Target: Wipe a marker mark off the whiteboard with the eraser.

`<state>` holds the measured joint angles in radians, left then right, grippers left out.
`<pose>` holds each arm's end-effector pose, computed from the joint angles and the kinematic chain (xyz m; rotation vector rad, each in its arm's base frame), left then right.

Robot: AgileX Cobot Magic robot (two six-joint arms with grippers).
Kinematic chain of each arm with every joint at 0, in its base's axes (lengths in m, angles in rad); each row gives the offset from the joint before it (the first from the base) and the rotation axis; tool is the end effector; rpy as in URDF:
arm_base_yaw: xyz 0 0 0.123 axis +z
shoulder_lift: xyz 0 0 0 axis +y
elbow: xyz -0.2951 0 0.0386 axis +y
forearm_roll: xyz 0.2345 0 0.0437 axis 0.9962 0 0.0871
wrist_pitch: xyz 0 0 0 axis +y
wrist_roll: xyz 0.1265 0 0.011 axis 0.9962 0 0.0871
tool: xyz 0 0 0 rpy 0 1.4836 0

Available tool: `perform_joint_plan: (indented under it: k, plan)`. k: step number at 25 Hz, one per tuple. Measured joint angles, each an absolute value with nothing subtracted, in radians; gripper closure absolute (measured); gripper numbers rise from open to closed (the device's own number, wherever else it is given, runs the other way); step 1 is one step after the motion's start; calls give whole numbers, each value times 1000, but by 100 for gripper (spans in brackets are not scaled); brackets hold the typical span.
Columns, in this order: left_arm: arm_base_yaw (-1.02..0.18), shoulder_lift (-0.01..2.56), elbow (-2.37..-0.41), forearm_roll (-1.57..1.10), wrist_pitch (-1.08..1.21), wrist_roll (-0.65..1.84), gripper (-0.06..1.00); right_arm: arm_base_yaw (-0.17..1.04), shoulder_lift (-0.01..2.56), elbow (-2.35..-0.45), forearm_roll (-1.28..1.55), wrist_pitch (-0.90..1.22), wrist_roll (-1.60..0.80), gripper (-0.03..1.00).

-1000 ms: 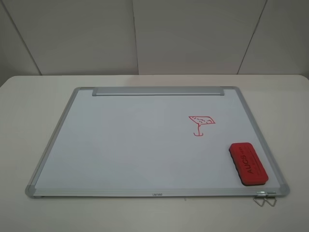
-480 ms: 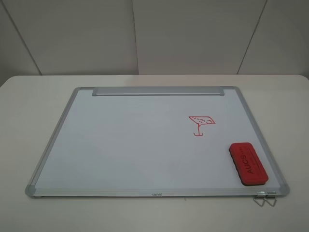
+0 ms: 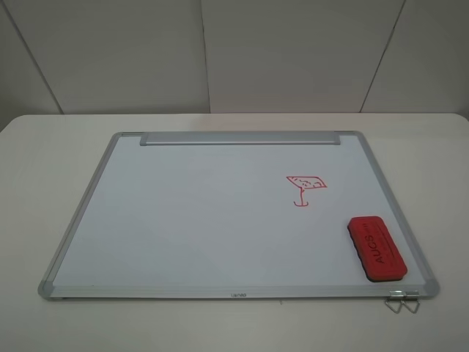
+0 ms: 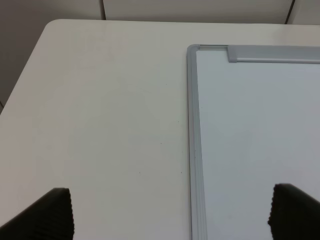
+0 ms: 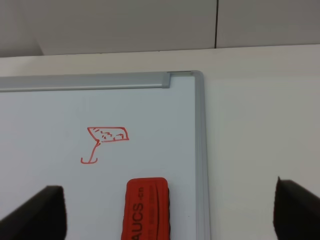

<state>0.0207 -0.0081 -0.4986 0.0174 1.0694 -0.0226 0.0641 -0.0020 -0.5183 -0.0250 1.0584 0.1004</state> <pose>0.0012 0.0020 0.2531 -0.0453 2.0457 0.0196 0.0010 -0.0027 0.2601 0.0381 2.0219 0.0745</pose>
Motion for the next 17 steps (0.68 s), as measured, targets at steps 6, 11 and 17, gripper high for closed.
perform_joint_plan:
  k: [6,11,17]
  plan:
    - [21,-8,-499,17,1069,-23,17,64,-2,-518,-25,1058,100,23]
    - [21,-8,-499,17,1069,-23,17,64,-2,-518,-25,1058,100,23]
    - [21,-8,-499,17,1069,-23,17,64,-2,-518,-25,1058,100,23]
